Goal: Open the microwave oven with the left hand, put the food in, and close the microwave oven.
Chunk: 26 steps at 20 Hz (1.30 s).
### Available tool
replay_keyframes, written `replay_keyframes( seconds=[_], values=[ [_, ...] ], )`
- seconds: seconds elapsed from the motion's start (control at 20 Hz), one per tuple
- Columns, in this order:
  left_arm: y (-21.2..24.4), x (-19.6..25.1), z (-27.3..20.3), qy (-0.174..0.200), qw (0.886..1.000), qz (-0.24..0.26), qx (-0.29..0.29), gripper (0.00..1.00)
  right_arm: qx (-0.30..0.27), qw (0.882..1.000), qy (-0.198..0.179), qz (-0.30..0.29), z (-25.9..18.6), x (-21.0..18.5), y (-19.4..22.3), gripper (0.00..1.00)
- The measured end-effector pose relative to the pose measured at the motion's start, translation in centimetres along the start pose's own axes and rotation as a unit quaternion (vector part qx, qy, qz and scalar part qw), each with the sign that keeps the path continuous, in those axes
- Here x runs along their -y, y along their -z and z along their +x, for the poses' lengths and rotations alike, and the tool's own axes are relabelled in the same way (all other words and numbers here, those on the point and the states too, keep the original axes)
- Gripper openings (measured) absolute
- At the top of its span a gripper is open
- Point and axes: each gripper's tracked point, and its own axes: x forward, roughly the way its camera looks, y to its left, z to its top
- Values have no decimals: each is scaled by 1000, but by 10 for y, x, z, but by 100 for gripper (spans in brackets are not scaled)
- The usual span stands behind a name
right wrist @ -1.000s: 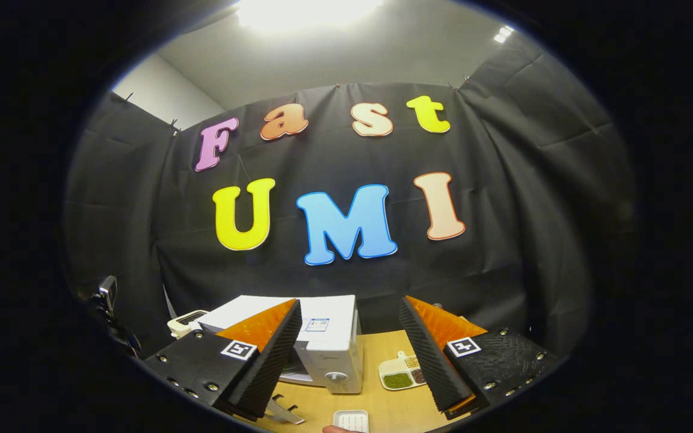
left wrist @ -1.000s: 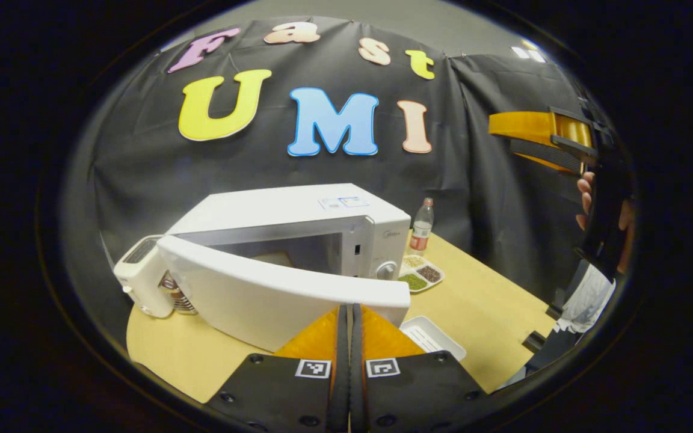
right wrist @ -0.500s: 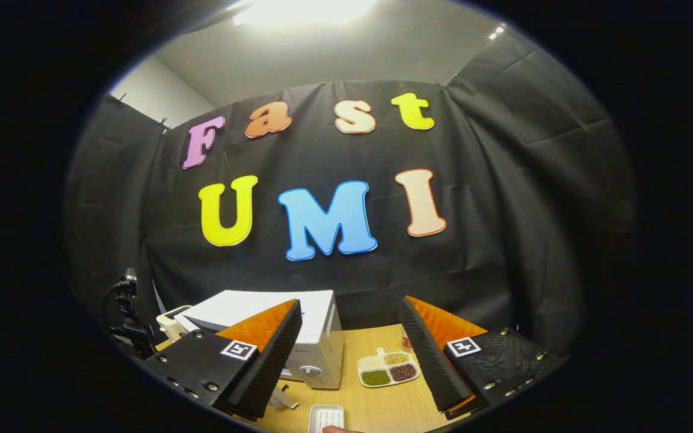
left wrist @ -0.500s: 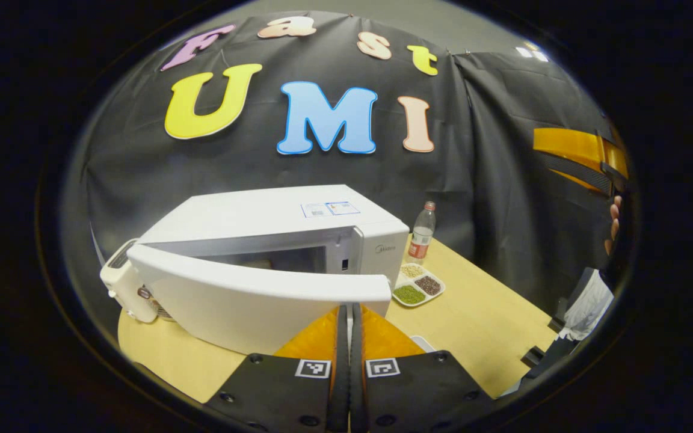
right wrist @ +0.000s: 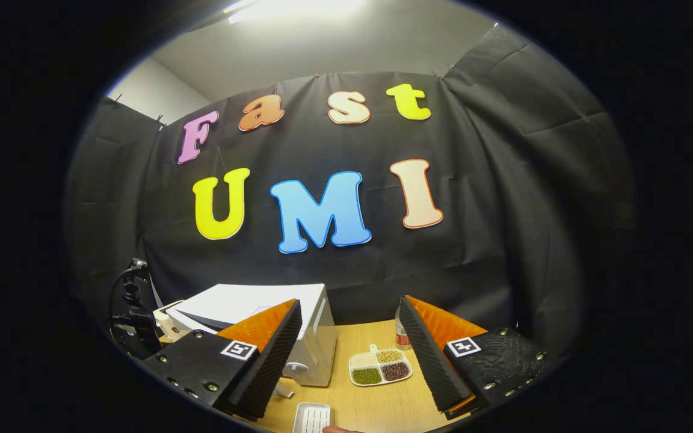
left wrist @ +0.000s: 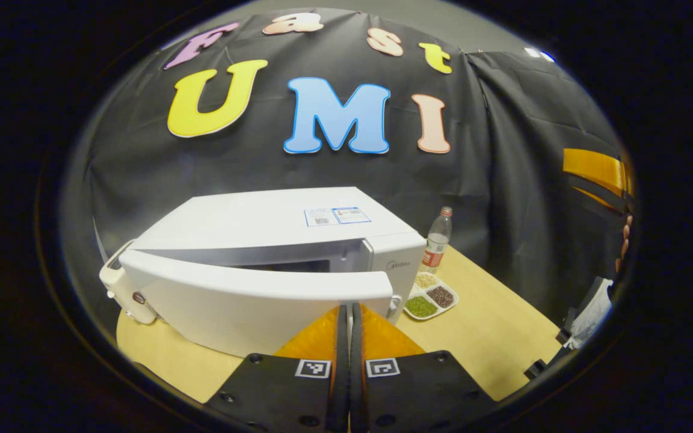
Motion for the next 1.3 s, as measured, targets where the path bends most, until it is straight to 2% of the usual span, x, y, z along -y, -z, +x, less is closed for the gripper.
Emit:
replay_keyframes(
  seconds=[0.6,0.95,1.05,1.3],
  values=[
    [-17,-1,37,-11,1000,-22,9,7,0,1000,14,3,16,20,6,99],
    [-20,-5,44,-18,999,-42,21,10,-12,1000,9,5,26,16,14,99],
    [-20,-6,44,-19,998,-53,23,7,-13,1000,8,3,29,15,15,99],
    [-21,-7,47,-25,998,-48,28,7,-17,1000,0,2,33,9,18,99]
  ],
)
